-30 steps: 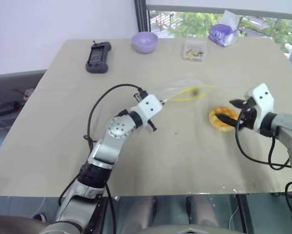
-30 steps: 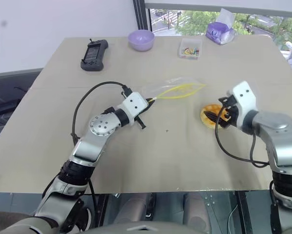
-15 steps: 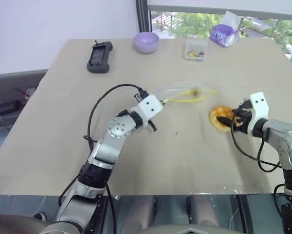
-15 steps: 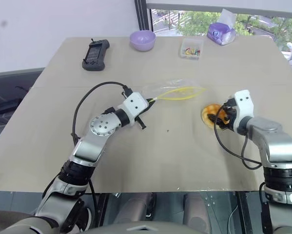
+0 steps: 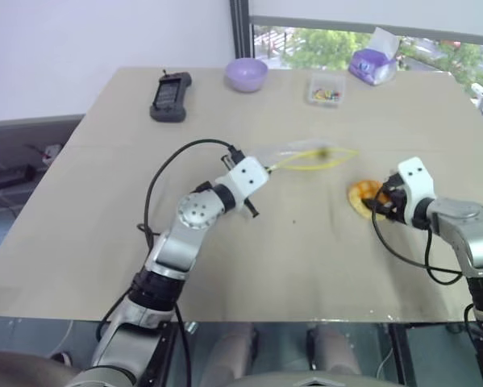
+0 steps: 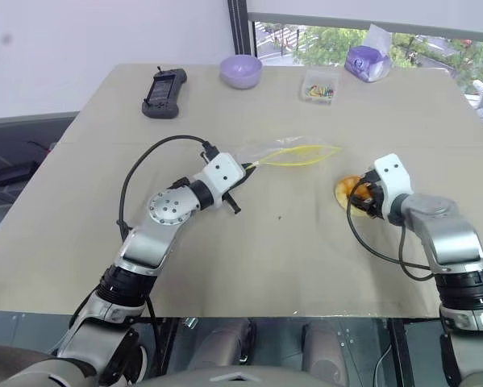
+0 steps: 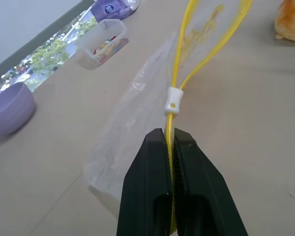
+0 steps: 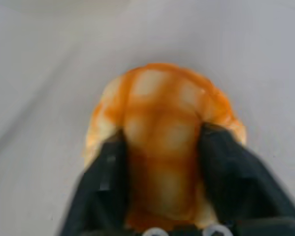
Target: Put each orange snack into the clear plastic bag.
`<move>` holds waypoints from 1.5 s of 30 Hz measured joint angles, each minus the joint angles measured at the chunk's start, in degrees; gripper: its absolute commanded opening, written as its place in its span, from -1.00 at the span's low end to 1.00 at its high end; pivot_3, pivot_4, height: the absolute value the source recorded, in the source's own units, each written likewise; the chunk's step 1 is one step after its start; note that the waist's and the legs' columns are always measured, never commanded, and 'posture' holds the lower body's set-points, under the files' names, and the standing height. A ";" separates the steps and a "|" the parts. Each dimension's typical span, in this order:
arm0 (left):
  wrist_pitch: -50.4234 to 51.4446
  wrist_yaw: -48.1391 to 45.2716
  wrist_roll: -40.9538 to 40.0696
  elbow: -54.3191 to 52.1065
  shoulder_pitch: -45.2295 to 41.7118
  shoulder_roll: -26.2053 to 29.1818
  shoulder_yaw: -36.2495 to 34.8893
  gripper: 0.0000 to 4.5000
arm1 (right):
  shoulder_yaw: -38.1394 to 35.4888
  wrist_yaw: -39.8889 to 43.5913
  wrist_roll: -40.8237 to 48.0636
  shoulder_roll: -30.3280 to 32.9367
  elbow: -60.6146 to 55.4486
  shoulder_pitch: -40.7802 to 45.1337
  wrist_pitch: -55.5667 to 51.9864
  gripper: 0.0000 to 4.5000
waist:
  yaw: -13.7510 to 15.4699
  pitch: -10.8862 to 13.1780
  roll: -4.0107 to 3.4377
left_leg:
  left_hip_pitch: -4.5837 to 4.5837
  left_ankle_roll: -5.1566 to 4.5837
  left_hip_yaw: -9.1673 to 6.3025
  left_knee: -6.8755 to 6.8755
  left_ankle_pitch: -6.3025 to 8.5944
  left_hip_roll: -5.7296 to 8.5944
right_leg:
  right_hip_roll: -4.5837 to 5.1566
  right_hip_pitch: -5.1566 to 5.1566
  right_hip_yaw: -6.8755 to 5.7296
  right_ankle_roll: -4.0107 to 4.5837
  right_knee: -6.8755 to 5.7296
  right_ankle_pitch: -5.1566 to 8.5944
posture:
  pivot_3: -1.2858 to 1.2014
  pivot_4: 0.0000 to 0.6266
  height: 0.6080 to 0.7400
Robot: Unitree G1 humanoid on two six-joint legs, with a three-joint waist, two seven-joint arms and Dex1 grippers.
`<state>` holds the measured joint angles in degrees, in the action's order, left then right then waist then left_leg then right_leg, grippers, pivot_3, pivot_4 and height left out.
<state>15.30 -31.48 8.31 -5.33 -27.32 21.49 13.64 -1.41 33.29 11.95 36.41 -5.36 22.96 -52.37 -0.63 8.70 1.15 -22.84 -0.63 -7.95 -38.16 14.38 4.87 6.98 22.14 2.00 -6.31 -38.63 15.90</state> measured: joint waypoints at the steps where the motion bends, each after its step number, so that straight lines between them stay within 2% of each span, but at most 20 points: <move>1: 0.00 0.00 0.00 0.00 -0.01 0.00 0.00 -1.00 | -0.23 -0.12 0.11 -0.28 0.27 0.07 -0.19 -0.83 | -0.02 0.00 0.00 | 0.14 -0.01 -0.01 0.05 0.01 -0.01 | -0.02 -0.14 -0.02 0.00 0.08 0.00 | 0.03 -0.52 1.00; 2: 0.00 0.00 0.01 0.00 -0.01 0.00 0.00 -1.00 | -0.47 -0.18 0.24 -0.47 0.38 0.10 -0.41 -0.97 | -0.03 0.00 -0.01 | 0.19 -0.02 -0.04 0.05 0.01 -0.01 | -0.03 -0.22 -0.06 0.00 0.11 0.00 | 0.03 -0.52 1.00; 3: 0.00 0.00 0.02 0.00 -0.01 0.01 0.00 -1.00 | -0.84 -0.32 0.36 -0.79 0.44 0.17 -0.87 -0.99 | -0.04 0.00 -0.01 | 0.20 -0.02 -0.10 0.05 0.01 -0.01 | -0.03 -0.28 -0.14 0.00 0.14 0.00 | 0.03 -0.52 1.00; 11: -0.01 0.00 0.24 0.00 -0.01 0.02 0.04 -1.00 | -1.35 0.65 2.72 -0.47 -1.07 1.46 -3.53 -0.99 | -0.19 0.09 -0.15 | 0.17 -0.02 -0.15 0.05 0.01 -0.02 | -0.01 -0.27 -0.19 0.00 0.16 0.00 | 0.03 -0.52 1.00; 14: -0.02 0.00 0.52 0.01 -0.04 0.00 0.08 -1.00 | -1.32 4.62 6.10 2.57 -4.35 2.41 -5.36 -0.99 | -0.15 0.28 -0.42 | -0.09 -0.02 -0.14 0.07 0.01 -0.01 | 0.03 -0.03 -0.19 0.00 0.17 0.00 | 0.03 -0.52 1.00; 18: -0.10 0.00 0.66 0.39 -0.12 0.03 0.23 -1.00 | -2.16 13.69 12.41 12.92 -12.68 6.22 -7.06 -0.99 | -0.09 0.44 -0.63 | -0.19 -0.02 -0.23 0.21 0.01 0.01 | 0.04 -0.01 -0.34 -0.01 0.43 0.00 | 0.03 -0.52 1.00; 20: -0.41 -0.01 0.70 0.45 -0.18 -0.02 0.46 -1.00 | -2.50 15.76 14.87 14.41 -14.98 8.36 -7.69 -0.99 | -0.28 0.45 -0.62 | -0.18 -0.02 -0.23 0.35 0.01 -0.01 | 0.02 -0.02 -0.36 -0.01 0.56 0.00 | 0.03 -0.52 1.00; 25: -1.43 -0.04 1.09 1.32 -0.87 -0.40 1.09 -1.00 | 0.42 16.41 18.89 13.71 -17.17 16.41 -11.98 -0.99 | -0.16 0.45 -0.61 | -0.19 0.00 -0.24 0.45 0.00 -0.02 | 0.06 -0.01 -0.38 -0.01 0.65 0.00 | 0.03 -0.52 1.00; 31: -2.17 -0.35 1.16 1.57 -0.99 -0.51 1.92 -1.00 | 7.62 13.51 17.42 10.20 -13.67 18.09 -12.85 -0.99 | 0.09 0.46 -0.59 | -0.68 0.22 -0.31 0.39 -0.14 0.00 | 0.16 0.42 -0.43 0.00 0.64 -0.01 | 0.03 -0.52 1.00; 33: -2.19 -0.48 1.20 1.63 -0.97 -0.52 2.15 -1.00 | 7.88 12.50 16.97 8.79 -11.54 18.43 -13.10 -0.99 | -0.06 0.46 -0.59 | -1.00 0.24 -0.37 0.20 -0.15 0.00 | 0.14 0.69 -0.50 0.00 0.56 -0.02 | 0.03 -0.52 1.00; 45: -3.94 -2.14 1.16 1.60 -0.95 -0.25 2.52 -1.00 | 8.88 8.92 14.93 4.25 -2.12 22.44 -14.33 -0.99 | -0.15 0.46 -0.60 | -1.00 0.24 -0.35 0.21 -0.15 0.03 | 0.15 0.69 -0.48 0.01 0.58 -0.02 | 0.03 -0.52 1.00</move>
<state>11.37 -33.63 9.47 -3.73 -28.27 21.23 16.17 7.47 42.21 26.88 40.67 -7.47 45.40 -66.70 -0.79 9.16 0.55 -23.84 -0.39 -8.30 -37.95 14.23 4.90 7.13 22.83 1.52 -6.30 -38.06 15.88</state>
